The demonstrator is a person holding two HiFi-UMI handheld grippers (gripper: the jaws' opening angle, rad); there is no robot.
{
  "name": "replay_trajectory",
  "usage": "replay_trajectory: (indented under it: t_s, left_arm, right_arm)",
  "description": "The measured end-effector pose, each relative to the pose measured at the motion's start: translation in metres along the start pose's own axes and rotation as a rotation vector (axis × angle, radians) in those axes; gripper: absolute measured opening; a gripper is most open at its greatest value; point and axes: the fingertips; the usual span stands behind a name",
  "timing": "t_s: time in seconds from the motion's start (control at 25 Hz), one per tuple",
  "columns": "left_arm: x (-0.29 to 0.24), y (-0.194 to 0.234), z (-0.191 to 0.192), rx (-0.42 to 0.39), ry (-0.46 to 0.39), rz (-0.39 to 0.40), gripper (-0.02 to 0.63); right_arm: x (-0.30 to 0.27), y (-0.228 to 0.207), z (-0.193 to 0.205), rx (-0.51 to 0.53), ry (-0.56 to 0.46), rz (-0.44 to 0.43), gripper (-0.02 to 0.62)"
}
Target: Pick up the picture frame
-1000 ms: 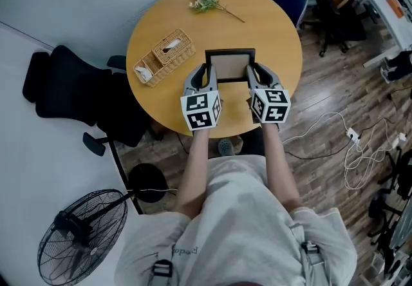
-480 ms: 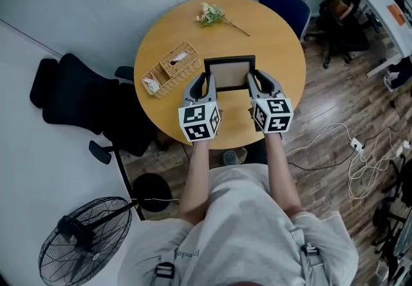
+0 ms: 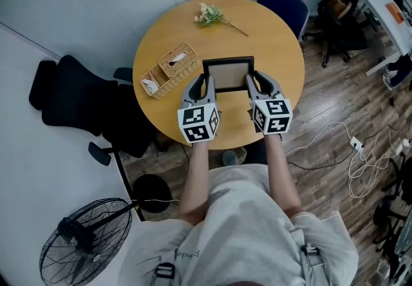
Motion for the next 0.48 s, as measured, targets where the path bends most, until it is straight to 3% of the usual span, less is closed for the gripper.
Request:
replay_trajectory:
  t_s: [0.48]
  left_arm:
    - [-0.0014, -0.0035, 0.0011, 0.001, 0.000, 0.001, 0.091]
  right_arm:
    - [0.0024, -0.0028, -0.0032, 0.014, -0.003, 0.003, 0.077]
Point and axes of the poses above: the fingertips, and each gripper's own axes: x backward along the fingers, y to its left, z out of its underside, and after that the axes turned 15 degrees about -y, right-handed
